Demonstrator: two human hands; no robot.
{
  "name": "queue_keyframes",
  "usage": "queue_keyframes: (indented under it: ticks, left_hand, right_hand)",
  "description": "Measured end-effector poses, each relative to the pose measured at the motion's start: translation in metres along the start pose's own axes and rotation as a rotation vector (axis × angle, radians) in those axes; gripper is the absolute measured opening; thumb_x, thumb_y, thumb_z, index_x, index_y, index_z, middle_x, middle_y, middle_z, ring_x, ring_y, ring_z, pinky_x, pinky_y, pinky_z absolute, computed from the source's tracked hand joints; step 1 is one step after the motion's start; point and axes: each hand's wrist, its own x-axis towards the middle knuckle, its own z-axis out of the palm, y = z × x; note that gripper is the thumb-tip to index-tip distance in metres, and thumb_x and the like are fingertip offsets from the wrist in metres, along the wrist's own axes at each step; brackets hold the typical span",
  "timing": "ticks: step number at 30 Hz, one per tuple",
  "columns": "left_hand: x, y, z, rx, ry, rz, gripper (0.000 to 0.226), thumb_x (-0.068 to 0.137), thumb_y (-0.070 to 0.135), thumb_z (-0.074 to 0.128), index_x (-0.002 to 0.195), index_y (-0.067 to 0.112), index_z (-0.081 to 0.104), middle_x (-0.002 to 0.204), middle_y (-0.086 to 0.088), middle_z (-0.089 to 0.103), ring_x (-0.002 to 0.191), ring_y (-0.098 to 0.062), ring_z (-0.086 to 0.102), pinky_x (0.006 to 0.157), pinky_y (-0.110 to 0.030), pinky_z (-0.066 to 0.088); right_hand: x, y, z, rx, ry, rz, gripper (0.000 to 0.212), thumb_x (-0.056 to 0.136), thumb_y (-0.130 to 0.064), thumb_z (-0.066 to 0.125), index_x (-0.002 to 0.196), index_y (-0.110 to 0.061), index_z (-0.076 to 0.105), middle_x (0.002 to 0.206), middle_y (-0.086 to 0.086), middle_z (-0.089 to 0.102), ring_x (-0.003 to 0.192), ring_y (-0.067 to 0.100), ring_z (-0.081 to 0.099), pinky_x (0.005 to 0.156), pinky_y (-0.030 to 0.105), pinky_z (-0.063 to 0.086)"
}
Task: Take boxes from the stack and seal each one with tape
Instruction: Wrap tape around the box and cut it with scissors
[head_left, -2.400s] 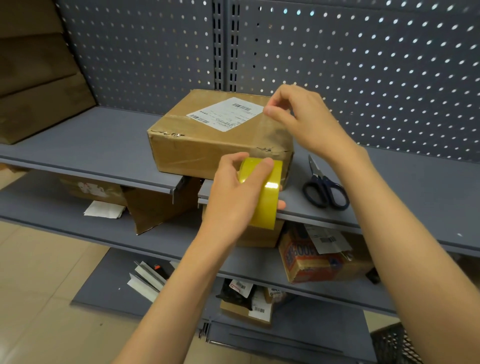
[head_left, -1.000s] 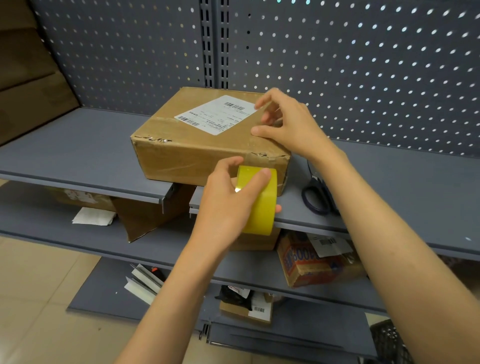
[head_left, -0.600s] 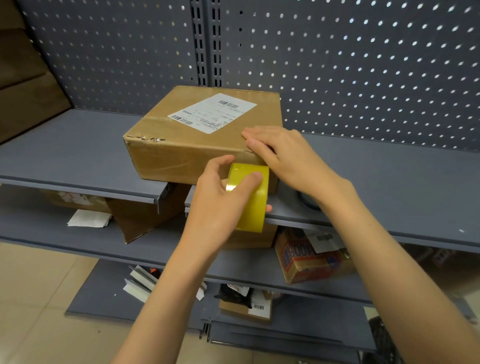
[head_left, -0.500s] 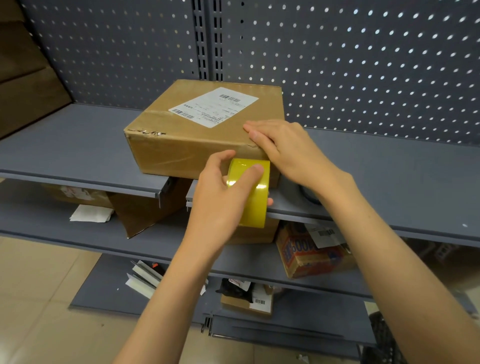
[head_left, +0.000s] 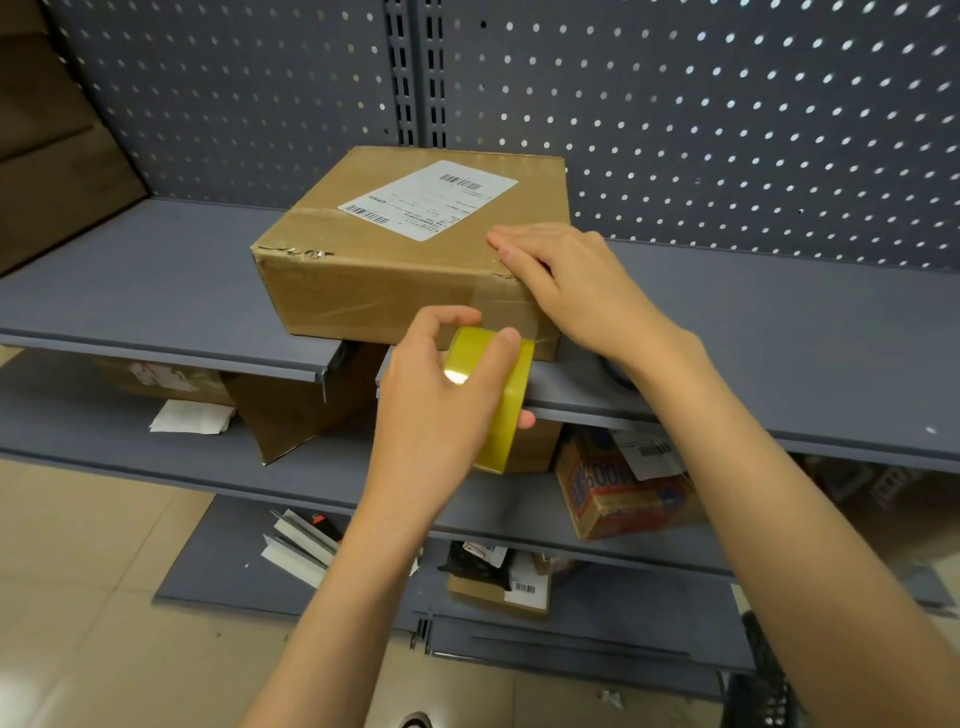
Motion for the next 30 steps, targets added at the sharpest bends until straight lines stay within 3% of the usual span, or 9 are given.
queue_keyframes:
  ticks: [3, 6, 9, 13, 16, 20, 22, 25, 30]
  left_hand:
    - [-0.003, 0.001, 0.000, -0.016, -0.014, -0.026, 0.034, 0.085, 0.022, 0.069, 0.116, 0.024, 0.054, 0.087, 0.001, 0.058, 0.052, -0.016, 0.069, 0.056, -0.034, 0.059]
    - [-0.006, 0.003, 0.001, -0.091, 0.005, -0.036, 0.032, 0.086, 0.021, 0.067, 0.117, 0.020, 0.057, 0.086, 0.001, 0.061, 0.050, -0.011, 0.067, 0.048, -0.026, 0.056]
    - [-0.010, 0.000, 0.004, -0.182, 0.044, -0.089, 0.034, 0.087, 0.024, 0.066, 0.119, 0.017, 0.057, 0.089, -0.002, 0.066, 0.052, -0.015, 0.068, 0.049, -0.026, 0.056]
    - [-0.014, -0.006, 0.008, -0.164, 0.068, -0.064, 0.033, 0.088, 0.025, 0.065, 0.118, 0.020, 0.051, 0.067, 0.011, 0.067, 0.051, -0.013, 0.067, 0.051, -0.027, 0.056]
    - [-0.015, -0.006, 0.007, -0.082, 0.052, -0.025, 0.036, 0.089, 0.027, 0.064, 0.122, 0.022, 0.049, 0.072, 0.004, 0.065, 0.050, -0.012, 0.068, 0.044, -0.022, 0.052]
    - [-0.012, -0.005, 0.005, -0.015, 0.034, -0.006, 0.042, 0.089, 0.029, 0.064, 0.127, 0.021, 0.049, 0.087, 0.002, 0.063, 0.053, -0.015, 0.069, 0.048, -0.027, 0.055]
    - [-0.011, -0.003, 0.003, -0.001, 0.012, -0.018, 0.043, 0.089, 0.028, 0.064, 0.129, 0.020, 0.049, 0.082, 0.005, 0.065, 0.054, -0.015, 0.070, 0.050, -0.028, 0.057]
    - [-0.006, -0.002, 0.000, -0.005, -0.018, -0.057, 0.039, 0.090, 0.024, 0.064, 0.127, 0.017, 0.052, 0.064, 0.020, 0.066, 0.047, -0.005, 0.065, 0.049, -0.025, 0.055]
    - [0.000, 0.004, -0.002, -0.035, -0.070, -0.115, 0.034, 0.090, 0.021, 0.063, 0.123, 0.016, 0.054, 0.079, 0.006, 0.059, 0.041, -0.006, 0.062, 0.040, -0.015, 0.045]
  right_hand:
    - [-0.001, -0.001, 0.000, 0.004, -0.003, 0.001, 0.035, 0.103, -0.021, 0.039, 0.133, -0.013, 0.055, 0.141, -0.001, 0.051, 0.134, 0.015, 0.041, 0.088, 0.002, 0.016]
    - [-0.001, -0.001, 0.000, 0.004, -0.003, 0.009, 0.035, 0.103, -0.021, 0.039, 0.133, -0.013, 0.055, 0.141, -0.001, 0.051, 0.133, 0.015, 0.041, 0.085, -0.004, 0.012]
    - [-0.001, -0.002, -0.001, -0.017, -0.015, 0.002, 0.035, 0.104, -0.020, 0.038, 0.134, -0.013, 0.054, 0.141, 0.000, 0.050, 0.134, 0.016, 0.040, 0.089, 0.005, 0.017]
    - [-0.002, -0.001, 0.000, -0.014, -0.008, 0.007, 0.035, 0.104, -0.021, 0.037, 0.134, -0.013, 0.054, 0.141, -0.001, 0.050, 0.134, 0.016, 0.040, 0.087, 0.005, 0.017]
    - [-0.002, -0.002, 0.000, 0.005, 0.005, 0.008, 0.035, 0.104, -0.021, 0.038, 0.133, -0.013, 0.055, 0.141, -0.001, 0.051, 0.134, 0.016, 0.040, 0.086, 0.005, 0.017]
    - [-0.002, 0.000, 0.001, 0.018, 0.008, 0.015, 0.035, 0.104, -0.022, 0.038, 0.134, -0.014, 0.055, 0.141, -0.002, 0.051, 0.134, 0.015, 0.040, 0.083, -0.003, 0.015]
    - [-0.001, 0.000, 0.001, 0.016, 0.007, 0.018, 0.036, 0.104, -0.023, 0.037, 0.135, -0.015, 0.054, 0.142, -0.003, 0.050, 0.134, 0.014, 0.038, 0.080, -0.009, 0.009]
    - [-0.001, 0.000, 0.002, 0.016, 0.003, 0.021, 0.036, 0.104, -0.023, 0.038, 0.135, -0.015, 0.054, 0.142, -0.004, 0.050, 0.135, 0.014, 0.038, 0.092, 0.007, 0.019]
    - [-0.001, -0.001, 0.003, 0.033, 0.019, 0.019, 0.036, 0.103, -0.023, 0.038, 0.134, -0.013, 0.054, 0.140, -0.001, 0.052, 0.133, 0.015, 0.041, 0.102, 0.018, 0.023]
